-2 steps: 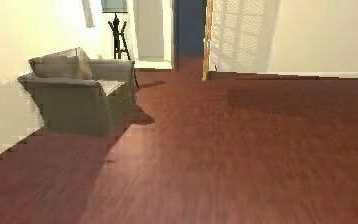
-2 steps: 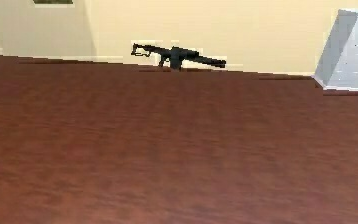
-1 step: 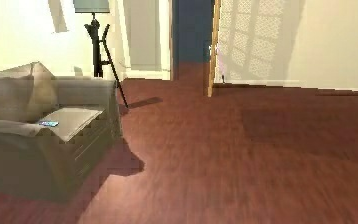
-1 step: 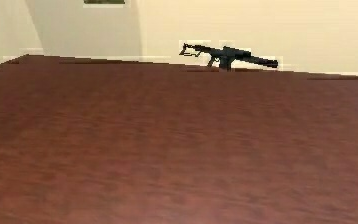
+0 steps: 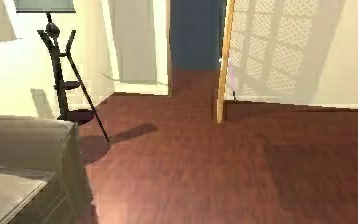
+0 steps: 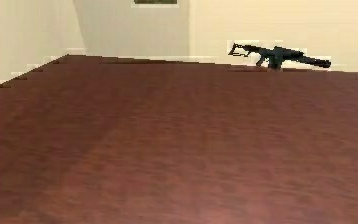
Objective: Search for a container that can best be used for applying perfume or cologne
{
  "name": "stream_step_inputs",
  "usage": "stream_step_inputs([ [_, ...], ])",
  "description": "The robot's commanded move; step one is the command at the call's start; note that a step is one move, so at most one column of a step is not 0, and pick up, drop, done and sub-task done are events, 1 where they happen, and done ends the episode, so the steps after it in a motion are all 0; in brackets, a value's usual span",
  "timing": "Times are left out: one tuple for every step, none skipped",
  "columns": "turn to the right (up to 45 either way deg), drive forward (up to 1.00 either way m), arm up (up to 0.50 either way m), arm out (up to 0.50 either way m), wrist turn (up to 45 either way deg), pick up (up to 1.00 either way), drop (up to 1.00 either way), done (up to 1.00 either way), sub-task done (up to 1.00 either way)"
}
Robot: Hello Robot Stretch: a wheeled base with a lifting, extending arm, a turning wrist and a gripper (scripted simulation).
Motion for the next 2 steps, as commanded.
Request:
stream_step_inputs([
  [0.0,1.00,0.00,0.00,0.0,0.00,0.00,0.00,0.00],
  [0.0,1.00,0.00,0.00,0.0,0.00,0.00,0.00,0.00],
])
